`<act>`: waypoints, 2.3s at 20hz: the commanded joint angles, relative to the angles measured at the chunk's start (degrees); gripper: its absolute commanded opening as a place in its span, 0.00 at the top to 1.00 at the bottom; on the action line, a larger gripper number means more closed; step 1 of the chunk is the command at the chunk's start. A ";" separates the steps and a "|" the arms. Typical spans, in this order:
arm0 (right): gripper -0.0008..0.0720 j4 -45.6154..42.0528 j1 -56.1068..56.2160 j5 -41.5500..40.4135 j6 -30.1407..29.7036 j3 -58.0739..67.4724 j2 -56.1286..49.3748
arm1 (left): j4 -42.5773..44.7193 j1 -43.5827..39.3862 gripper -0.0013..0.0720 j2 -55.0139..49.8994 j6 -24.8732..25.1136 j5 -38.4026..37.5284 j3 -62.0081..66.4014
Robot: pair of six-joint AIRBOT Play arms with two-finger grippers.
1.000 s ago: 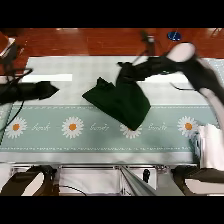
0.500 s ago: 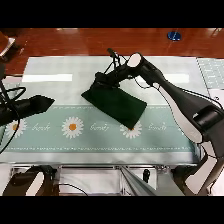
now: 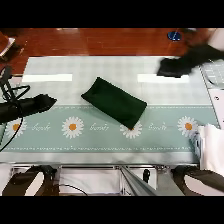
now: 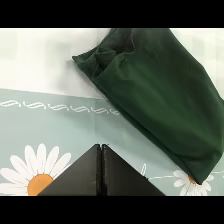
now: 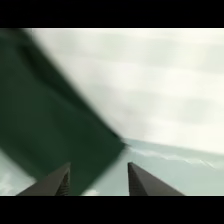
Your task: Fold the shirts.
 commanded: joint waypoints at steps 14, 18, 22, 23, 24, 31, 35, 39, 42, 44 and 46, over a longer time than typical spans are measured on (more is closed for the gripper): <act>0.42 58.71 0.11 -34.40 -22.08 -56.30 2.23 | 0.00 -5.35 0.95 -3.39 0.00 1.38 -0.02; 0.42 58.69 2.16 -34.62 -22.99 -48.41 -6.82 | 0.00 -5.35 0.95 -3.39 -0.02 1.66 -0.02; 0.61 57.68 2.19 -31.93 -24.41 -41.33 -11.74 | 0.00 -5.35 0.95 -3.39 0.00 1.84 -0.02; 0.81 57.55 2.54 -30.29 -26.82 -39.76 -12.04 | 0.00 -5.35 0.95 -3.39 0.00 1.88 -0.02; 0.95 57.44 2.91 -28.50 -30.21 -38.01 -11.96 | 0.00 -5.35 0.95 -3.39 0.00 1.88 -0.02; 0.95 38.95 3.41 -14.12 -20.50 -15.98 -9.01 | 0.00 -5.35 0.95 -3.37 0.00 1.81 -0.02; 0.95 26.82 0.11 -9.60 -12.02 -2.32 -3.32 | 0.02 -5.35 0.95 -3.37 0.02 1.75 -0.02; 0.95 23.10 -8.28 0.85 -7.67 7.15 1.05 | 0.00 -5.38 0.95 -3.37 0.02 1.77 -0.02; 0.95 21.18 -17.44 6.34 -4.90 13.60 3.93 | -0.52 -5.38 0.95 -3.37 0.00 1.66 -0.02; 0.95 21.29 -25.00 10.78 -3.21 17.44 5.07 | -0.90 -5.38 0.95 -3.37 0.00 1.68 -0.02; 0.95 21.29 -32.74 15.45 -2.25 19.82 6.38 | -0.87 -5.38 0.95 -3.37 0.00 1.68 -0.02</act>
